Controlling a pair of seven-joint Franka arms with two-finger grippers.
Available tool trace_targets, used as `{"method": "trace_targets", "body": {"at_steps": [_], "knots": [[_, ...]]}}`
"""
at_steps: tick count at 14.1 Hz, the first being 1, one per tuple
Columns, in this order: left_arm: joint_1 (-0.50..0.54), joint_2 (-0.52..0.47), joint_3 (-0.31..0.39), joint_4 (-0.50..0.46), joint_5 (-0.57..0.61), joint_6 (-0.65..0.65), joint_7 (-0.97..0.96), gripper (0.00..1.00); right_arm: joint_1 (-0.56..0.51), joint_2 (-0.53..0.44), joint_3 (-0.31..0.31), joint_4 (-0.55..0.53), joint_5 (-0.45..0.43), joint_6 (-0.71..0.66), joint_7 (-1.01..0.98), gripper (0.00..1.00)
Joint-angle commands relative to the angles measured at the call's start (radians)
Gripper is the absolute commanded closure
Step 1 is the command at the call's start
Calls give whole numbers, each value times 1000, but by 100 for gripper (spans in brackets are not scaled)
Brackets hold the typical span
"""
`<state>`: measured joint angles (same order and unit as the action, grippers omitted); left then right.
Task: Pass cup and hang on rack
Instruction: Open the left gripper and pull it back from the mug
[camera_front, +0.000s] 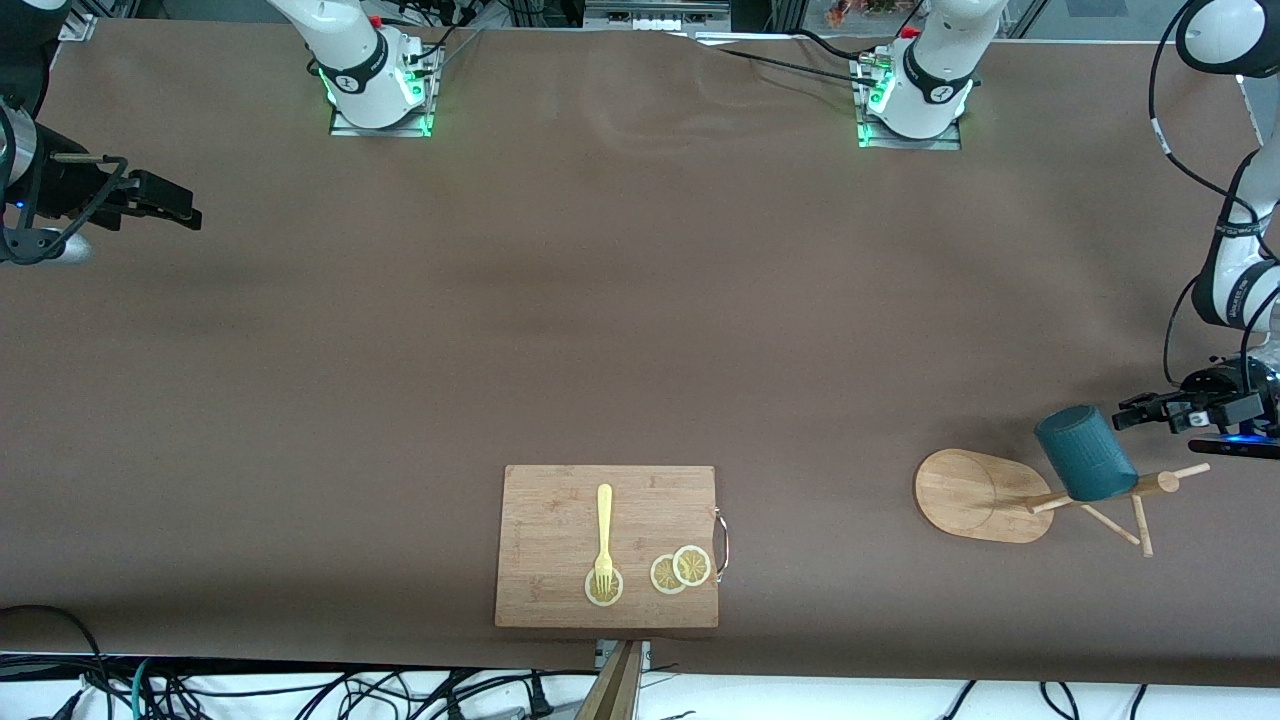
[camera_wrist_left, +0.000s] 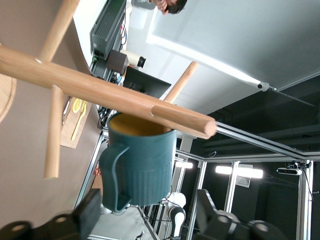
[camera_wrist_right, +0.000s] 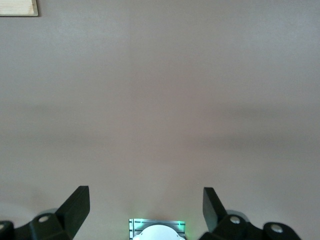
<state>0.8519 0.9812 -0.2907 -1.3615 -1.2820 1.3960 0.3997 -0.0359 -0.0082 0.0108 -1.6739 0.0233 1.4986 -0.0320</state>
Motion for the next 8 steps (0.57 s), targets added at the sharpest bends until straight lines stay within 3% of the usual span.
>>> {"method": "trace_targets", "body": {"at_steps": [1, 8], "knots": [[68, -34, -10, 12, 146, -18, 112, 0, -4, -3, 4, 3, 12, -11, 4, 0], [119, -257, 21, 8, 492, -124, 376, 0, -4, -3, 4, 3, 12, -11, 3, 0]]}}
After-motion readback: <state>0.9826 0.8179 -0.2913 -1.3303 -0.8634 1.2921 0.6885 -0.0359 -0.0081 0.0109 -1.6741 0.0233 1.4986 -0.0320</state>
